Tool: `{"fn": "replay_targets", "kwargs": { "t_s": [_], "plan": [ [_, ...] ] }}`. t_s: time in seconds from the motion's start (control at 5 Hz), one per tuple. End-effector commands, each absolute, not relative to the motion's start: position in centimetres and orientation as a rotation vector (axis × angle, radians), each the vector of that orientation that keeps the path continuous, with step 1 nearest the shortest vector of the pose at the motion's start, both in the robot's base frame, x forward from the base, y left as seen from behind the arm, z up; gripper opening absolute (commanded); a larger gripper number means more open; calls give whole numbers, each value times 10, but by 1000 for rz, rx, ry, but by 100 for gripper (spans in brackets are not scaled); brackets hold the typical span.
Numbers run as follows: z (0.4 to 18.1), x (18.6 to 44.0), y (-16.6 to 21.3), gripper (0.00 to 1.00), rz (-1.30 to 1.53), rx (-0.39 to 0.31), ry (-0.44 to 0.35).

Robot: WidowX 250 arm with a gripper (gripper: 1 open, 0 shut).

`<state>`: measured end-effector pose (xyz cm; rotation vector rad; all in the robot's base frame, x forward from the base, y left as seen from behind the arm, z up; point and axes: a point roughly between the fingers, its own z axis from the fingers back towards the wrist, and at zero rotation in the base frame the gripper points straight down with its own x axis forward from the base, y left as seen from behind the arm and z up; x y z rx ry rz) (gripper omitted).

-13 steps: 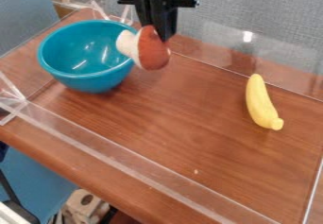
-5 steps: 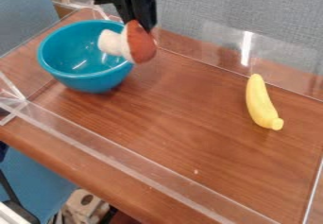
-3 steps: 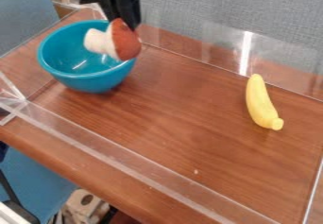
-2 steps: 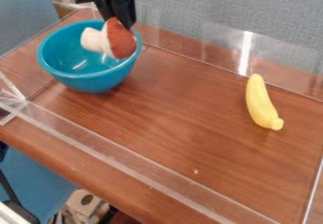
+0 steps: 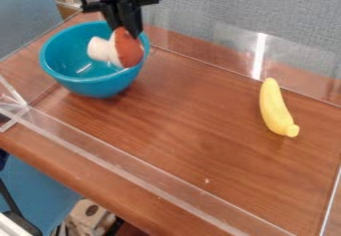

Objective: Put the mushroom in the blue bowl

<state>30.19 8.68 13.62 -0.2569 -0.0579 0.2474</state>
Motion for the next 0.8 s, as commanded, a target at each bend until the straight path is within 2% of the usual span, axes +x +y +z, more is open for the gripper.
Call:
{"fn": "replay_targets", "kwargs": {
  "t_s": [0.0,0.6],
  "plan": [
    [132,312,102,0,289,-244,-109],
    [142,339,112,0,245,-265,-100]
  ]
}}
